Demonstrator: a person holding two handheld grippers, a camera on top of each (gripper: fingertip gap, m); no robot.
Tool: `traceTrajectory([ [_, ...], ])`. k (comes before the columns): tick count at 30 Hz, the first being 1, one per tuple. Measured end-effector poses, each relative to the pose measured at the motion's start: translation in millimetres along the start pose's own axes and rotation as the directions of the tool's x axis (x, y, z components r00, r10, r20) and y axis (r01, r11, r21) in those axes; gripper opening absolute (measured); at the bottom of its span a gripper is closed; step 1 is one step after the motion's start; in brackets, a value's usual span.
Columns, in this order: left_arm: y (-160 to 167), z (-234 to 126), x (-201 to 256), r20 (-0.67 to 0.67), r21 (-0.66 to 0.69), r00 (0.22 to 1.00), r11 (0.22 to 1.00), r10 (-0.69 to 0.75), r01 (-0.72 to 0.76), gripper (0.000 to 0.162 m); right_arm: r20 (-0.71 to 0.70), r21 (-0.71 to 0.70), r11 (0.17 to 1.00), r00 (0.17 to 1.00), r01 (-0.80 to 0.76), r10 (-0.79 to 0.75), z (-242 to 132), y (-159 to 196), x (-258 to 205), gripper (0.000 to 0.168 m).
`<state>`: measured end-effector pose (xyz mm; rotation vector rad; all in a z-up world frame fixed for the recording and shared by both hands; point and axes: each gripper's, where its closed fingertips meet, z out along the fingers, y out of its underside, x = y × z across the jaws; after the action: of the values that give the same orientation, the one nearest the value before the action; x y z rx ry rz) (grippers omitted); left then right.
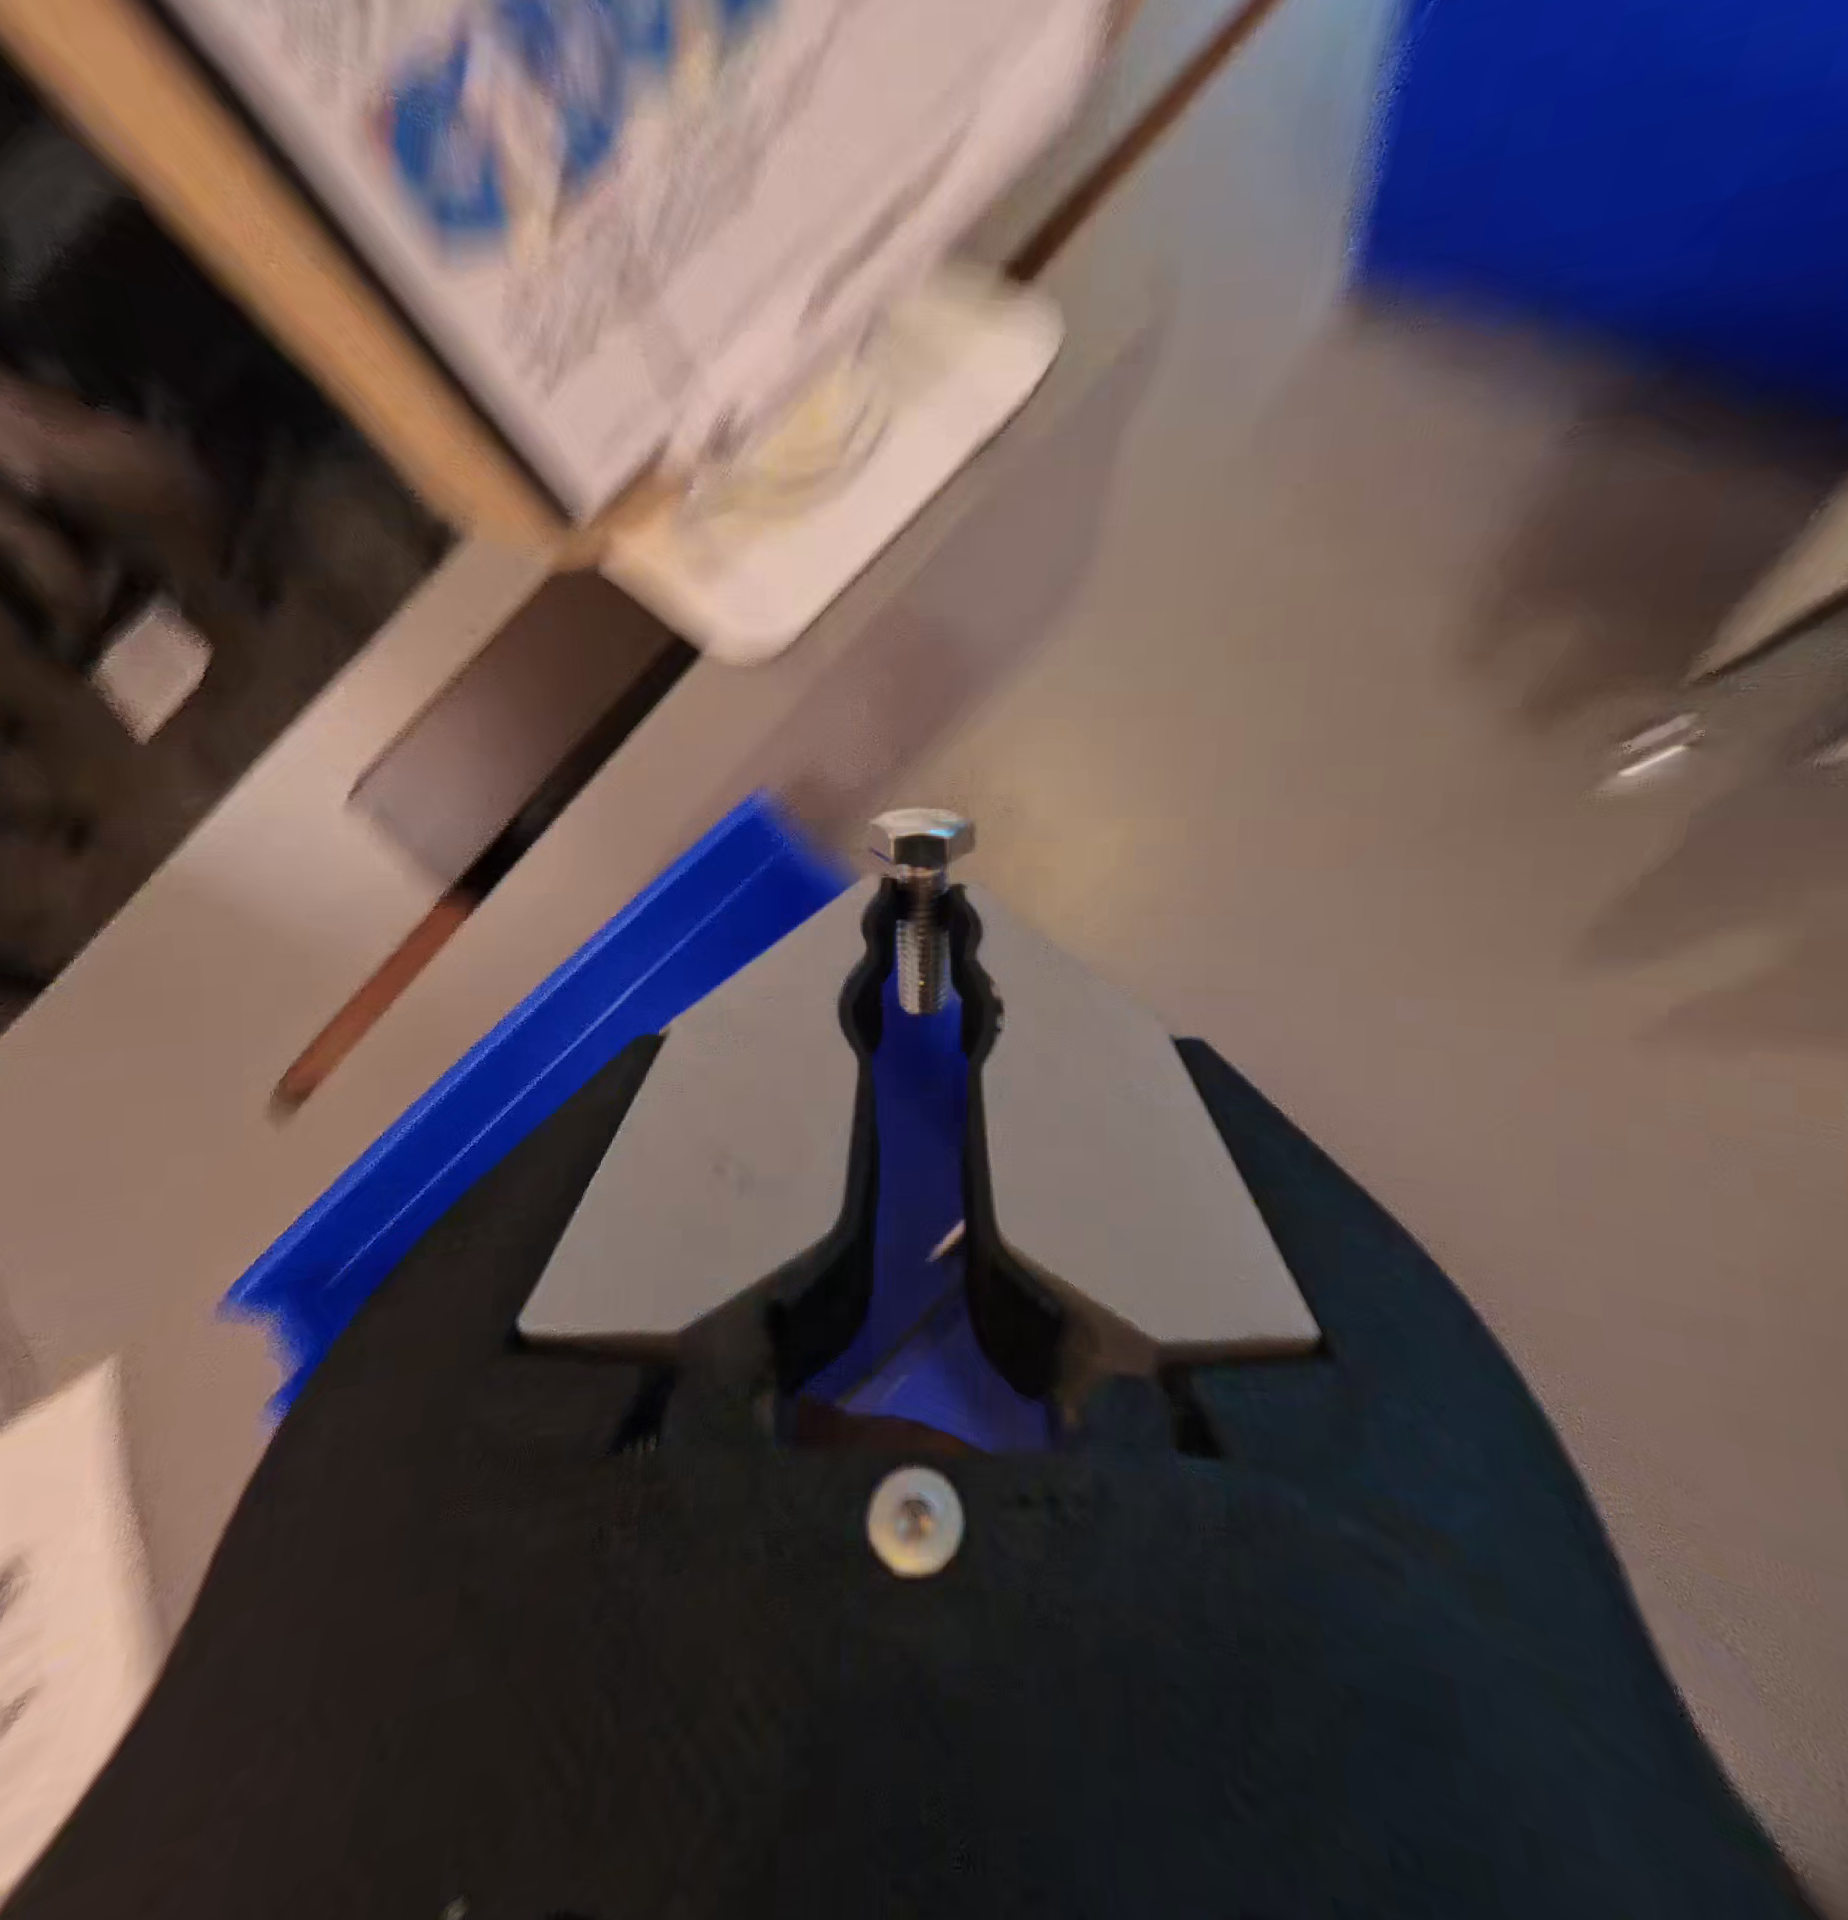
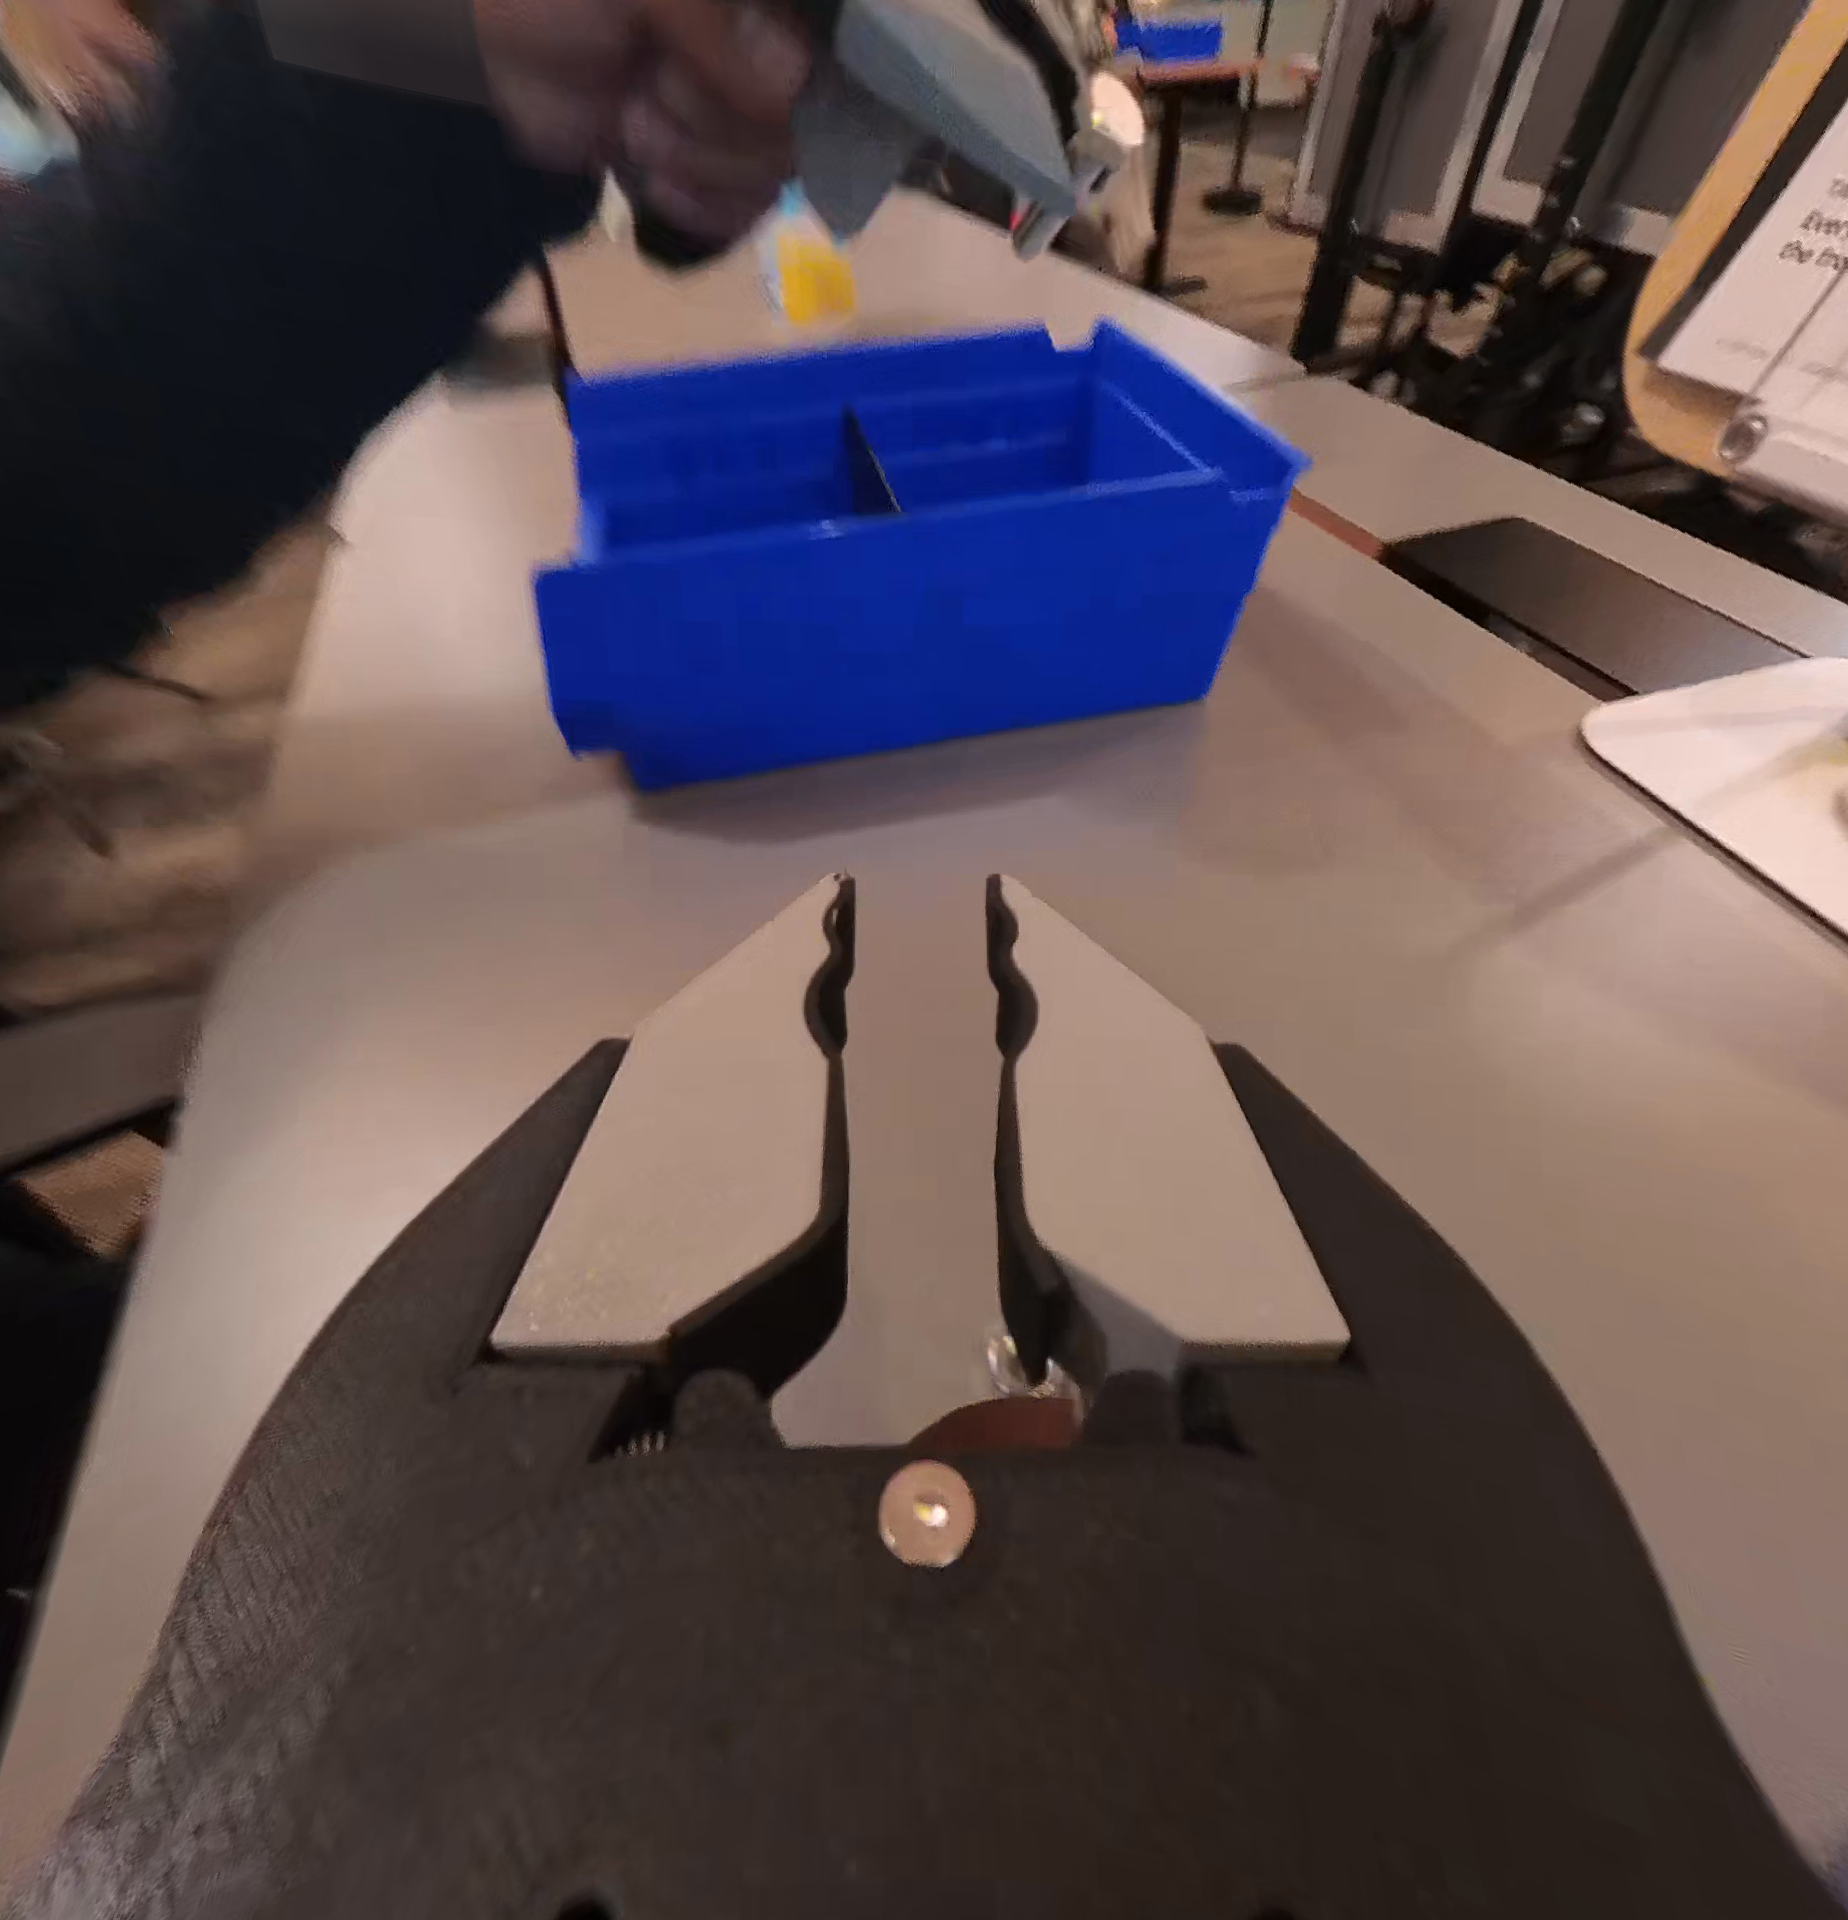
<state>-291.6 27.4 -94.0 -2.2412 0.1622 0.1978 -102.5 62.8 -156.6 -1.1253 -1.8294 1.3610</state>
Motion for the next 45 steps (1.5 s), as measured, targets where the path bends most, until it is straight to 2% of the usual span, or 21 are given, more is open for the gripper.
traceTrajectory([
  [3, -57, -25, 75, -0.153, 0.32, 0.988, 0.946, 0.004, 0.045, 0.007, 0.108, 0.128, 0.987, 0.991, -0.097, 0.083, -11, -24, -11, 0.025],
  [5, -90, -39, 115, -0.243, 0.534, 0.97, 0.831, -0.026, 0.156, 0.007, 0.173, 0.212, 0.966, 0.979, -0.147, 0.111, -20, -40, -17, 0.028],
  [8, -116, -55, 166, -0.468, 0.69, 0.884, 0.626, 0.001, 0.364, 0.007, 0.236, 0.347, 0.916, 0.964, -0.203, 0.124, -38, -63, -21, 0.028],
  [10, -116, -42, 188, -0.565, 0.647, 0.825, 0.615, -0.01, 0.45, 0.007, 0.25, 0.411, 0.885, 0.961, -0.217, 0.119, -49, -74, -21, 0.028],
  [13, -117, -19, 204, -0.597, 0.63, 0.802, 0.603, -0.028, 0.49, 0.007, 0.214, 0.441, 0.88, 0.973, -0.18, 0.092, -57, -79, -17, 0.023],
  [15, -118, -11, 209, -0.631, 0.608, 0.775, 0.597, -0.038, 0.524, 0.007, 0.167, 0.422, 0.895, 0.983, -0.142, 0.077, -55, -75, -12, 0.01],
  [18, -118, -3, 211, -0.673, 0.561, 0.737, 0.604, -0.066, 0.566, 0.007, 0.142, 0.405, 0.906, 0.987, -0.125, 0.072, -53, -71, -9, 0.001],
  [20, -117, -1, 209, -0.684, 0.551, 0.725, 0.598, -0.075, 0.582, 0.007, 0.142, 0.397, 0.909, 0.987, -0.127, 0.076, -51, -69, -8, 0.001],
  [22, -113, 2, 206, -0.694, 0.536, 0.715, 0.599, -0.088, 0.595, 0.007, 0.162, 0.389, 0.91, 0.983, -0.141, 0.083, -49, -67, -9, 0.012],
  [24, -109, 6, 201, -0.683, 0.53, 0.721, 0.601, -0.116, 0.598, 0.007, 0.186, 0.379, 0.911, 0.978, -0.162, 0.097, -46, -66, -11, 0.02],
  [27, -105, 4, 200, -0.699, 0.517, 0.705, 0.599, -0.117, 0.612, 0.007, 0.163, 0.375, 0.913, 0.981, -0.162, 0.107, -42, -65, -8, 0.004],
  [28, -104, 4, 201, -0.707, 0.508, 0.697, 0.597, -0.122, 0.62, 0.007, 0.155, 0.374, 0.915, 0.983, -0.154, 0.102, -42, -64, -8, 0.004],
  [33, -102, 4, 200, -0.688, 0.523, 0.714, 0.592, -0.132, 0.614, 0.007, 0.196, 0.376, 0.909, 0.974, -0.18, 0.112, -41, -64, -12, 0.015],
  [39, -99, 4, 199, -0.686, 0.521, 0.714, 0.59, -0.141, 0.617, 0.007, 0.186, 0.374, 0.911, 0.977, -0.172, 0.109, -39, -63, -13, 0.013],
  [42, -97, 5, 202, -0.694, 0.51, 0.707, 0.6, -0.136, 0.616, 0.007, 0.177, 0.386, 0.904, 0.976, -0.186, 0.126, -40, -65, -10, 0.019],
  [45, -96, 9, 207, -0.686, 0.507, 0.715, 0.619, -0.132, 0.6, 0.007, 0.195, 0.393, 0.897, 0.972, -0.2, 0.131, -43, -68, -10, 0.01],
])
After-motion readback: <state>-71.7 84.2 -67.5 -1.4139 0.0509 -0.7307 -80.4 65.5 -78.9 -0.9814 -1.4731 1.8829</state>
